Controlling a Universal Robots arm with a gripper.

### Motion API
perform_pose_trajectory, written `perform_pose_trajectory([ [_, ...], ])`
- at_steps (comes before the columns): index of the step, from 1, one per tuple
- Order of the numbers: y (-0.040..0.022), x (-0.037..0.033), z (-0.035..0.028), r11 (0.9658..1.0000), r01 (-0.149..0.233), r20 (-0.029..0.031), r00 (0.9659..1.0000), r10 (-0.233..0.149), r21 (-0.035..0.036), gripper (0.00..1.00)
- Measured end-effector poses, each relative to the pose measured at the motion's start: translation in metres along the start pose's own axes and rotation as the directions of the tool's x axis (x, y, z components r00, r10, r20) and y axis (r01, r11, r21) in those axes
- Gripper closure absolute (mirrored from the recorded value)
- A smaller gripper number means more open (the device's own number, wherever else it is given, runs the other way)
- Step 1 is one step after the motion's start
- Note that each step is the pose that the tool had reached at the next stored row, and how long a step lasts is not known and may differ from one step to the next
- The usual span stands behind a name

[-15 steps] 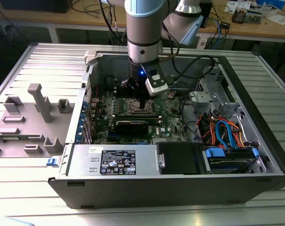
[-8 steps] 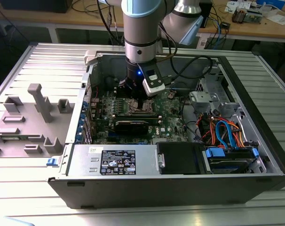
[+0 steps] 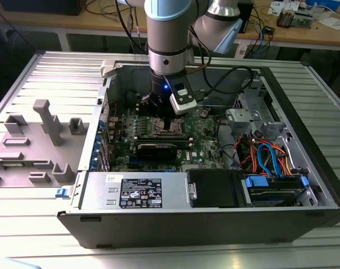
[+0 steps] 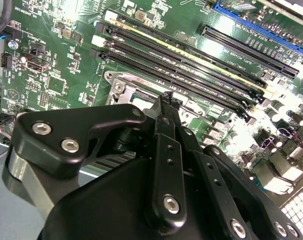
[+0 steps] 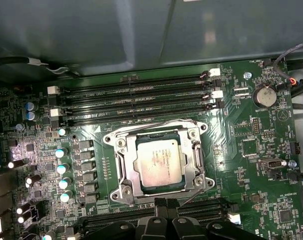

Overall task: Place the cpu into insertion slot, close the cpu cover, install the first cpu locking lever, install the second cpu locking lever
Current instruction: 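Install the second cpu locking lever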

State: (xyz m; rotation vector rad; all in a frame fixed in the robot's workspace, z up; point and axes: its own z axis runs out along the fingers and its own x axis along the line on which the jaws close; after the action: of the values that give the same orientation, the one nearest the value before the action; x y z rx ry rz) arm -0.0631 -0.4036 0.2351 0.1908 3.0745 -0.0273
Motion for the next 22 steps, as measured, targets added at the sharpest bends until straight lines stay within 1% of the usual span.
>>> perform_pose_trajectory([
  [4,-0.0007,0.0011,-0.0001,1.0000,0.000,0.0000,1.0000,0.000,0.0000,0.89],
  [9,-0.0058,0.0004,-0.0001,1.0000,0.000,0.0000,1.0000,0.000,0.0000,0.89],
  [14,-0.0063,0.0004,-0.0001,1.0000,0.000,0.0000,1.0000,0.000,0.0000,0.89],
  [15,-0.0063,0.0004,0.0000,1.0000,0.007,0.0001,1.0000,-0.007,-0.0004,0.89],
  [16,-0.0063,0.0004,0.0001,0.9998,0.019,0.0003,0.9998,-0.019,-0.0011,0.89],
  [17,-0.0063,0.0004,0.0005,0.9985,0.055,0.0008,0.9985,-0.055,-0.0025,0.89],
  [18,-0.0064,0.0004,0.0007,0.9956,0.094,0.0015,0.9956,-0.094,-0.0014,0.89],
  [20,-0.0063,0.0005,0.0011,0.9923,0.124,0.0014,0.9923,-0.124,-0.0016,0.89],
  [21,-0.0063,0.0005,0.0012,0.9892,0.146,0.0014,0.9892,-0.146,-0.0009,0.89],
  [22,-0.0064,0.0015,0.0013,0.9875,0.158,0.0017,0.9875,-0.158,0.0013,0.89],
])
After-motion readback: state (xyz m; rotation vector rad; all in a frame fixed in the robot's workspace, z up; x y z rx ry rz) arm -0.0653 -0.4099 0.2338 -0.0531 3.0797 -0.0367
